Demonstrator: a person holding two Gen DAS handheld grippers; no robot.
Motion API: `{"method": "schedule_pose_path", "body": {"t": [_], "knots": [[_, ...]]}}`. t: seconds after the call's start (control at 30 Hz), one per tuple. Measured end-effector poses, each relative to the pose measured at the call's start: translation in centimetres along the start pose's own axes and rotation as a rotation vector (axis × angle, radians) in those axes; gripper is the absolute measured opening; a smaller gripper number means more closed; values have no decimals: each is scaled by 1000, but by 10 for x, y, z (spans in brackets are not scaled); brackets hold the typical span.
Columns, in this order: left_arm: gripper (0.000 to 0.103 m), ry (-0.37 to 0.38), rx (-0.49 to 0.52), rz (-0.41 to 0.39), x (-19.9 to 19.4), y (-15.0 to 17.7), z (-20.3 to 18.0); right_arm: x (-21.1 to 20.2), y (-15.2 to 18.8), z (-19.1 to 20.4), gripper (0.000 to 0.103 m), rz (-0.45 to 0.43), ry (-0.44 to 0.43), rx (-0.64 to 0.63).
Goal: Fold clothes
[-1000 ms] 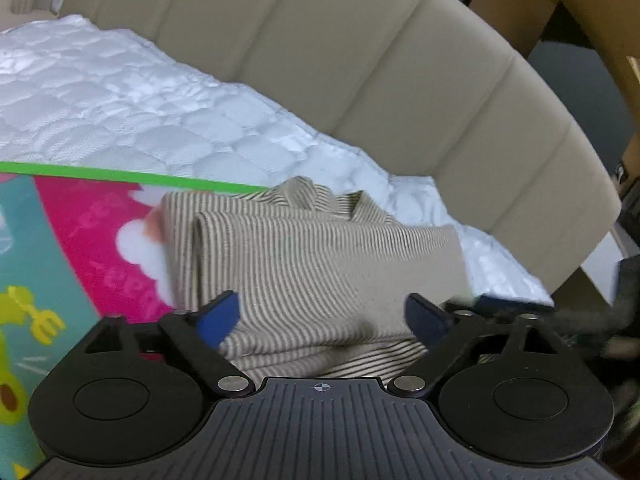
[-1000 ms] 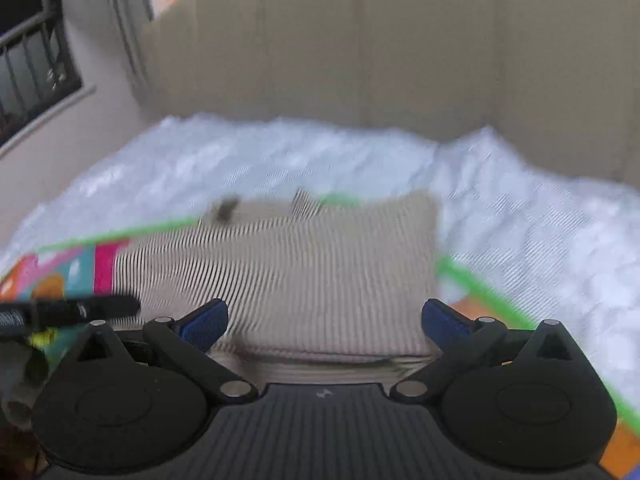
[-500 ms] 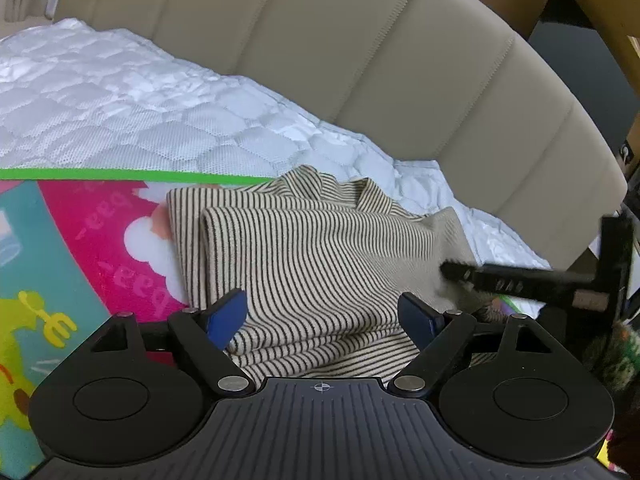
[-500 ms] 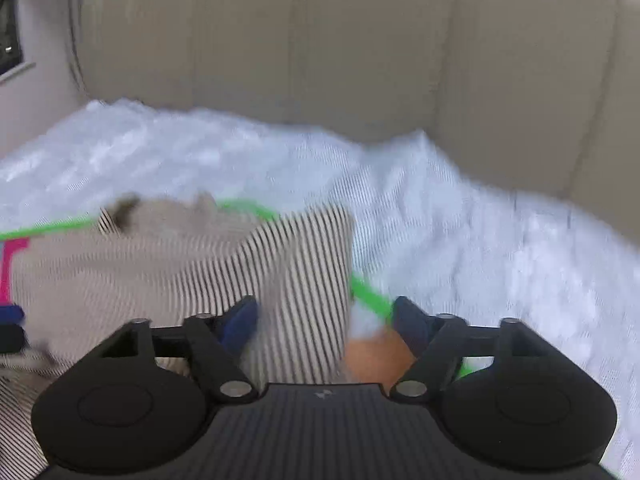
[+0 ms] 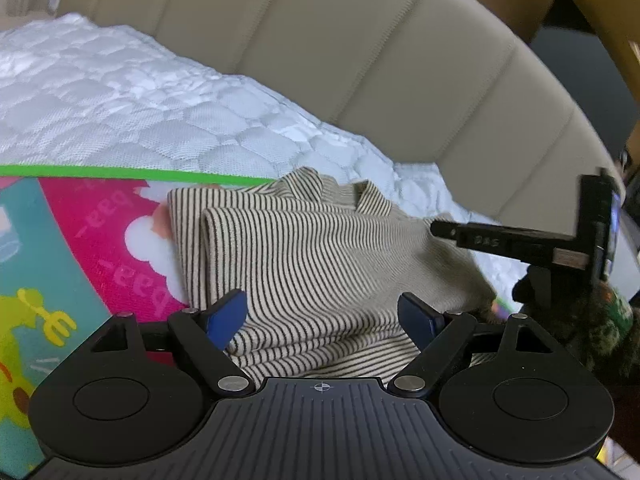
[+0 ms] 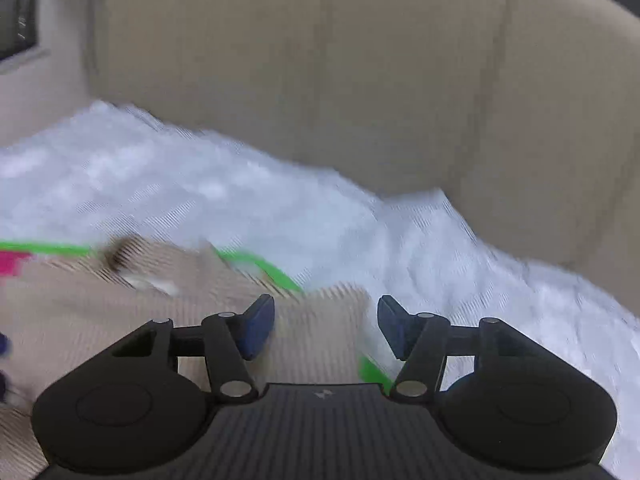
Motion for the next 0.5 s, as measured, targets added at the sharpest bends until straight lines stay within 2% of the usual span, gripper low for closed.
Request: {"method": "schedule_pose_path", "body": {"t": [0.07, 0.13, 0.27, 0.33, 0.37, 0.4, 0.5], "knots": [[95, 24, -58, -43, -11, -7, 5, -3, -14, 10, 46, 2, -80, 24], [95, 27, -89, -100, -25, -15, 11, 5, -23, 26, 43, 19, -131, 42], [96, -28, -145, -210, -53, -30, 36, 44, -26, 62, 43, 69, -133, -3], [96, -50, -204, -250, -64, -33, 54, 65, -17, 75, 34, 114, -118, -41], [96, -62, -231, -266, -66, -34, 62, 68, -16, 77, 29, 107, -113, -56], [96, -75, -258, -280, -68, -34, 70, 61, -19, 76, 4, 85, -120, -57], [96, -102, -323, -315, -72, -34, 86, 35, -28, 70, 4, 11, -151, -58]]}}
Point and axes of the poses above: each gripper's, at about its wrist camera, not at the fingertips, and x roughly the way its jaws point, z to its left, y to its underside, the point moved 4 cm from there along x, roughly the way its jaws point, and after that the axes turned 13 degrees about y, right-handed, at the moved point
